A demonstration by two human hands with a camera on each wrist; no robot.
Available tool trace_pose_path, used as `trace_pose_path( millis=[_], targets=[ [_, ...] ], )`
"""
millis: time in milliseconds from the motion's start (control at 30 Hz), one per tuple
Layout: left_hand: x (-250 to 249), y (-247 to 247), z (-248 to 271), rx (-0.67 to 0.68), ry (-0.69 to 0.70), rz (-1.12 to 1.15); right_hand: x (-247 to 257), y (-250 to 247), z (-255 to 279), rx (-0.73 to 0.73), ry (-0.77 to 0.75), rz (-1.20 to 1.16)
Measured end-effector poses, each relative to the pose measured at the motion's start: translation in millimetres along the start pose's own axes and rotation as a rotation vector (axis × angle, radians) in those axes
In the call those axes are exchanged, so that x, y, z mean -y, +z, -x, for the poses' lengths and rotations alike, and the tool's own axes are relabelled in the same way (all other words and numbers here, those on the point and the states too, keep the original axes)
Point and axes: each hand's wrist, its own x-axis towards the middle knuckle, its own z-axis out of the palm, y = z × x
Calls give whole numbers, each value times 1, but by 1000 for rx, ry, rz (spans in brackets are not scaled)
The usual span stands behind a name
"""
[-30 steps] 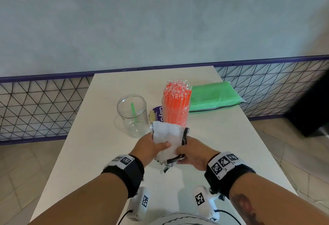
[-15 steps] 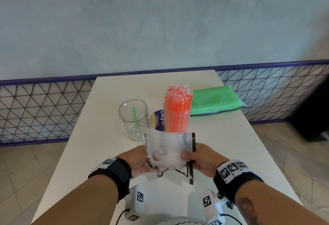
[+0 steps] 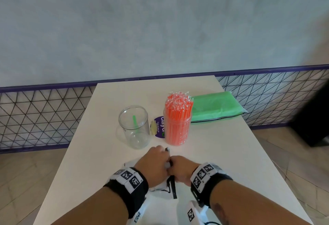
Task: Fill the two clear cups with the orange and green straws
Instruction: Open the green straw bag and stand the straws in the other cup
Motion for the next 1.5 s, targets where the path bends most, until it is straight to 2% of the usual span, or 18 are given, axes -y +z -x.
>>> trace_pose_path(
  millis=[167,233,400,567,667,700,800,867,900,933,967,1000,1033,1100,1167,1300,1367,1500],
  targets=[
    [29,35,23,390,-291,-112,9,-19,-5,-30,52,-116],
    [36,38,27,424,-318,-234,11,-45,-4,-213,72,-233],
    [8,10,13,346,-256,-262,6,-107,-11,-563,85,-554],
    [-37,-34,-8,292,-54,-114,11,-141,-33,-631,68,-777],
    [-36,-32,-21,59,21,-158,12,-164,-43,-642,196,-957],
    [-39,-31,-25,68,11,-227,12,-171,-46,-647,219,-957],
    [-29,-1,-33,490,-24,-302,4,-183,-57,-659,183,-819],
    [-13,1,-25,432,-77,-132,-2,-186,-68,-655,146,-682],
    [0,-4,-20,422,-67,-230,-4,-187,-73,-644,149,-585],
    [22,0,-23,299,20,-587,-3,-188,-75,-647,195,-524],
    [38,16,-23,45,186,-931,-3,-191,-77,-710,222,-491],
    [54,34,-23,-171,173,-1121,-2,-194,-76,-743,225,-426],
    [57,48,-21,-192,56,-1054,0,-196,-75,-740,224,-339],
    [63,98,-14,-51,26,-586,4,-196,-71,-695,241,-125],
    [58,105,-6,51,-97,-344,5,-197,-72,-654,251,-96],
    [81,95,2,-306,-117,-357,5,-197,-76,-837,176,-356],
    [87,95,4,-345,-95,-374,11,-194,-69,-1015,120,-540],
    [82,94,6,-454,-1,-455,25,-195,-52,-1203,-11,-553]
  ],
)
